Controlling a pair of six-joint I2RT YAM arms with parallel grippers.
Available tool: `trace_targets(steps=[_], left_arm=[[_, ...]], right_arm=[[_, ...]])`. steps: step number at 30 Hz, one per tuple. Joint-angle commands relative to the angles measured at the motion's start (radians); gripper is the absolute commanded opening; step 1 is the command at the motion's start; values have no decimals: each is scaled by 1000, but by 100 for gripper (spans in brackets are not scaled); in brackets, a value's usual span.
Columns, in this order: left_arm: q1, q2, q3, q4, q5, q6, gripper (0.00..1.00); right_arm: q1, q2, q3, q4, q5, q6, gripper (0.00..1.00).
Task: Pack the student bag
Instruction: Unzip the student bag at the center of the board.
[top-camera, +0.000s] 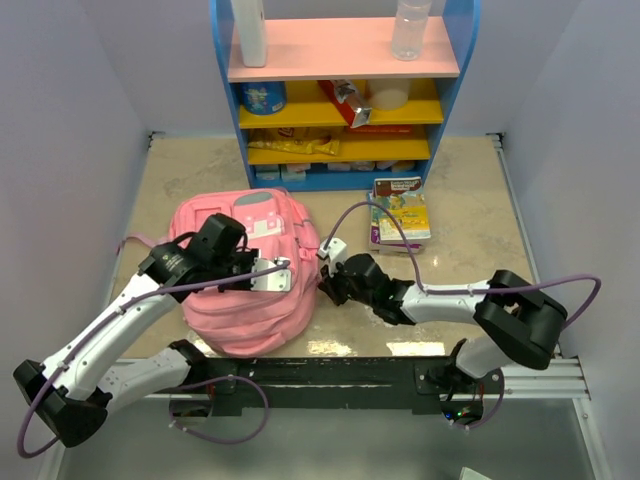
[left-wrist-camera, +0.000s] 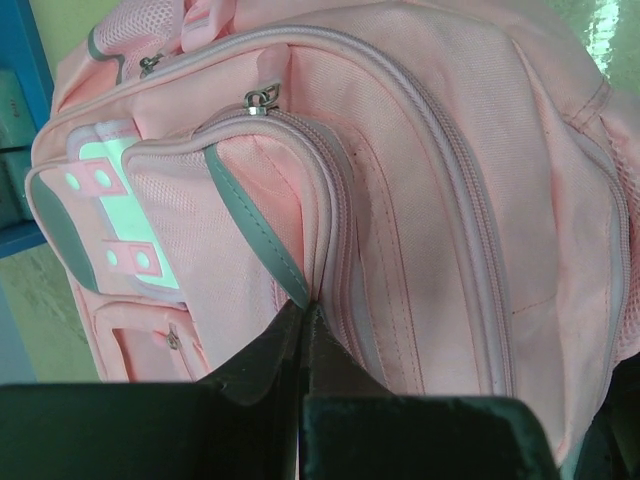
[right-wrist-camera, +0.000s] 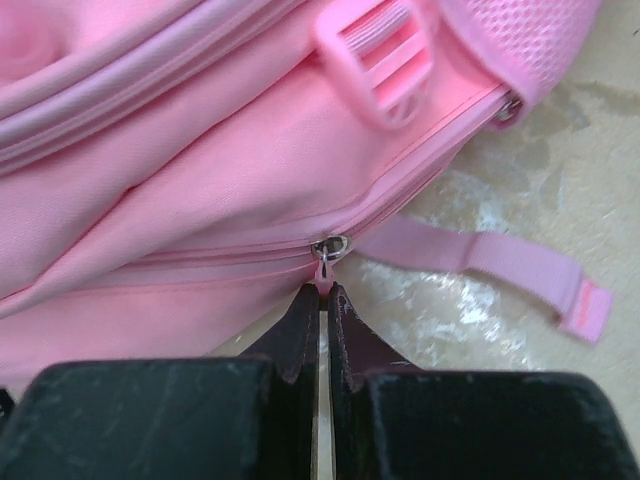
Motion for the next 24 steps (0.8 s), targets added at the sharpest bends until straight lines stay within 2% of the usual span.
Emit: trace_targets(steps=[1,9,16,24], left_arm=[[2,6,-18,186,-60,-11,0],[2,13,-48,266,-66,-98,0],[2,141,50,272,14,-271,0],[2,230,117,313,98,-400,0]], right_arm=[[62,-85,32,-134,62,80,0],[133,-163,-14,-195,94,189,0],[188,-146,52,-258,122,281,0],[402,-80,92,-263,283,319,0]])
